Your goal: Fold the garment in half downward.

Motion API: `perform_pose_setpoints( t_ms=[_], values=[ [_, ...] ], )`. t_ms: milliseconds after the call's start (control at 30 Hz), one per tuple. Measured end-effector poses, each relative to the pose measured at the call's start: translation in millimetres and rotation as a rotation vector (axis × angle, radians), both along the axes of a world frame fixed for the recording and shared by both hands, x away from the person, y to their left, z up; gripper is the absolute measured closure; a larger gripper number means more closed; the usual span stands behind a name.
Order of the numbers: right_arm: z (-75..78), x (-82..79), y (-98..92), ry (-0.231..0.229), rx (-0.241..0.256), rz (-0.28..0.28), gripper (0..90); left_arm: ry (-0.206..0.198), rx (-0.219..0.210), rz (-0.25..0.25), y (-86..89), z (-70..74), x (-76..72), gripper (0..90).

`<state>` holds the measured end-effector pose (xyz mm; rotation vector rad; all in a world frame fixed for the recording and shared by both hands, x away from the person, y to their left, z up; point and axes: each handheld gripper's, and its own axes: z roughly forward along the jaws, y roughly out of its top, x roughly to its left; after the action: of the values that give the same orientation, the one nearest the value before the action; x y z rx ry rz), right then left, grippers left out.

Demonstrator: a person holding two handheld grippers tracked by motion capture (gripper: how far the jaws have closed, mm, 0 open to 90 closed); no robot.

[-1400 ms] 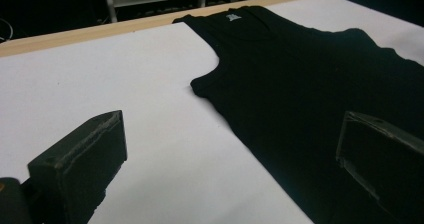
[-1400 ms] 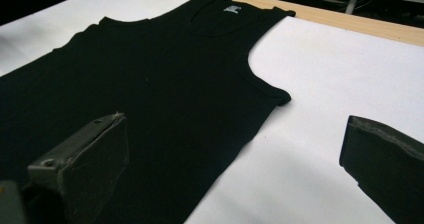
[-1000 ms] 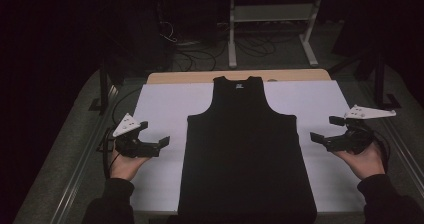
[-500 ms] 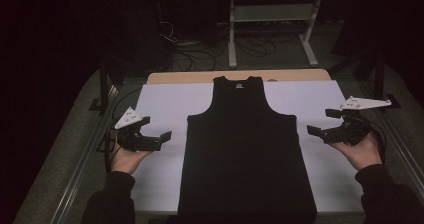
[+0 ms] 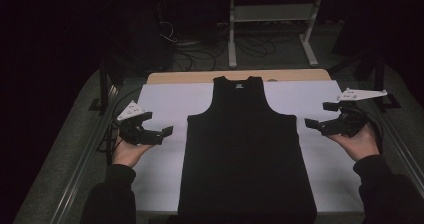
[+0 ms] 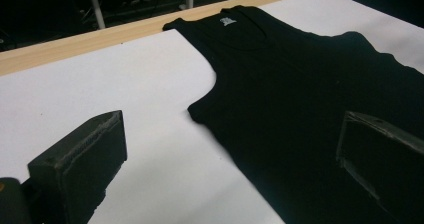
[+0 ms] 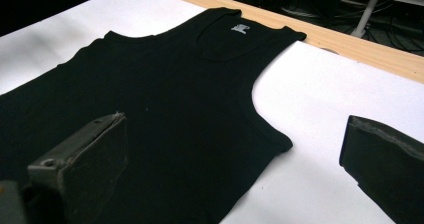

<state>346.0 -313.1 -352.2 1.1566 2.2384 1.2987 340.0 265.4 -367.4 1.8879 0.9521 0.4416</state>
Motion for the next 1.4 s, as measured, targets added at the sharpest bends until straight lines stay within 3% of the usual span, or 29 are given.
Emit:
perform_pose_setpoints(
  t_ms=[667,1100,1400],
  values=[
    [4.5,26.2,3.9,0.026,-0.018,0.002,0.0,0.034,-0.003,-0.009,-6.2,0.9,25.7,0.0],
    [-5.1,47.6,3.2,0.064,-0.03,-0.002,0.0,0.101,0.013,0.004,-7.5,-20.7,49.6,0.0],
    [-15.3,58.2,1.7,0.088,-0.03,-0.003,0.0,0.13,0.036,-0.015,-14.0,-25.3,64.0,0.0]
  ],
)
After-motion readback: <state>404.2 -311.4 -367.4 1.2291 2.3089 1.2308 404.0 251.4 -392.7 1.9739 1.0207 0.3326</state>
